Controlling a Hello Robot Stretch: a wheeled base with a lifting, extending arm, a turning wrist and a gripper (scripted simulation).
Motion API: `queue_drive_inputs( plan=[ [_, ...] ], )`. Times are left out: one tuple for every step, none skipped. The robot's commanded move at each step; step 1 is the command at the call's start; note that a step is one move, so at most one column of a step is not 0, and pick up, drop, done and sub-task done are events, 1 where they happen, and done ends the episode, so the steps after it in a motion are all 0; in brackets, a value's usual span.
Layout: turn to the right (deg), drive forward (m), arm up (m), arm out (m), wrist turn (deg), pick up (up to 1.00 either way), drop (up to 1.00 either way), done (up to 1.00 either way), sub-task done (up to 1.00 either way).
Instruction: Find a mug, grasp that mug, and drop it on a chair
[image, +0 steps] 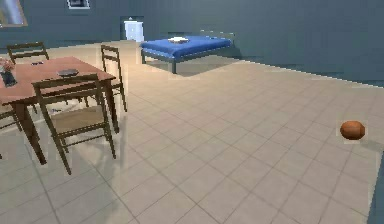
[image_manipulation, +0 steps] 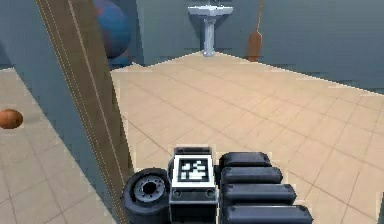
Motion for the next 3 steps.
queue_drive_inputs(
  plan=[
    [3.0,0.0,0.0,0.0,0.0,0.0,0.0,0.0,0.0],
    [0.0,0.55,0.0,0.0,0.0,0.0,0.0,0.0,0.0],
    [-27.0,0.0,0.0,0.0,0.0,0.0,0.0,0.0,0.0]
  ],
)
